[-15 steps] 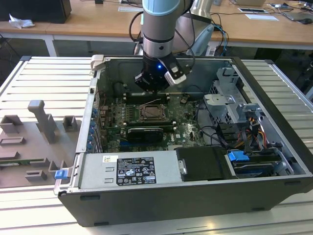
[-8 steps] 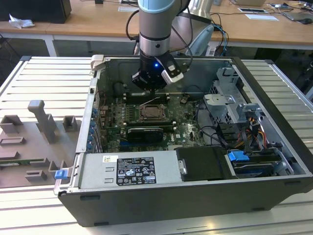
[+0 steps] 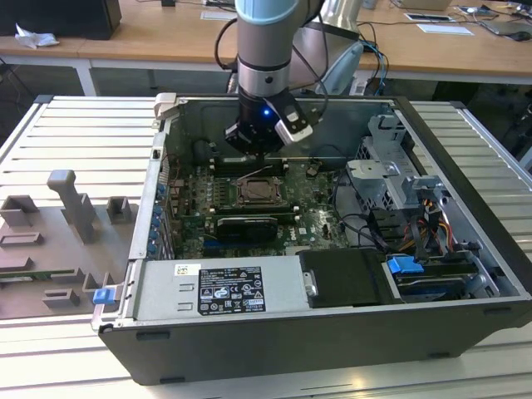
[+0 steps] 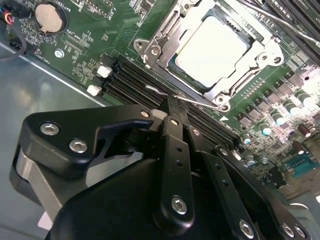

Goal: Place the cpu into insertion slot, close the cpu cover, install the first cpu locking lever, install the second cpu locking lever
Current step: 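Install the first cpu locking lever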

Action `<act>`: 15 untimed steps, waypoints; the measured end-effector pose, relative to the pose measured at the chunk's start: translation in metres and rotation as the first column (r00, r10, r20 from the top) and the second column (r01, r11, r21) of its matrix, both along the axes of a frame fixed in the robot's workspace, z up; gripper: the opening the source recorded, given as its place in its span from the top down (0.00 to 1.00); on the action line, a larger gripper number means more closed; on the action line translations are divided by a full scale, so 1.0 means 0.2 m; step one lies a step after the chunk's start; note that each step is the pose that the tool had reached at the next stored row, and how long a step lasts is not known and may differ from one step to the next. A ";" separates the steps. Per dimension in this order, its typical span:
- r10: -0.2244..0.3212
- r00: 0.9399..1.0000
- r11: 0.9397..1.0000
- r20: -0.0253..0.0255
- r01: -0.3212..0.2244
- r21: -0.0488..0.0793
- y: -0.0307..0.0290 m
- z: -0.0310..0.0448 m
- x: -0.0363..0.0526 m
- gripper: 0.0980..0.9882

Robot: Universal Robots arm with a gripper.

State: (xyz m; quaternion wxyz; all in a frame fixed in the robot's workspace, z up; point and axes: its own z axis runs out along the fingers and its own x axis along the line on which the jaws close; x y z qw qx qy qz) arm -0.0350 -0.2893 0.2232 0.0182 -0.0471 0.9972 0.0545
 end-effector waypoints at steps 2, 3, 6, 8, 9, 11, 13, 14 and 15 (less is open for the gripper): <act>0.000 1.000 1.000 0.000 0.000 0.000 0.000 -0.016 0.015 0.99; 0.000 1.000 1.000 0.000 0.000 0.000 0.000 -0.026 0.021 0.99; 0.000 1.000 1.000 0.000 0.000 0.000 0.002 -0.046 0.035 0.99; 0.000 1.000 1.000 0.000 0.000 0.000 0.002 -0.062 0.042 0.99; 0.000 1.000 1.000 0.000 0.000 0.000 0.002 -0.067 0.044 0.99; 0.000 1.000 1.000 0.000 0.000 0.000 0.002 -0.078 0.049 0.99; 0.000 1.000 1.000 0.000 0.000 0.000 0.002 -0.090 0.053 0.99; 0.000 1.000 1.000 0.000 0.000 0.000 0.002 -0.098 0.054 0.99; 0.000 1.000 1.000 0.000 0.000 0.000 0.002 -0.100 0.055 0.99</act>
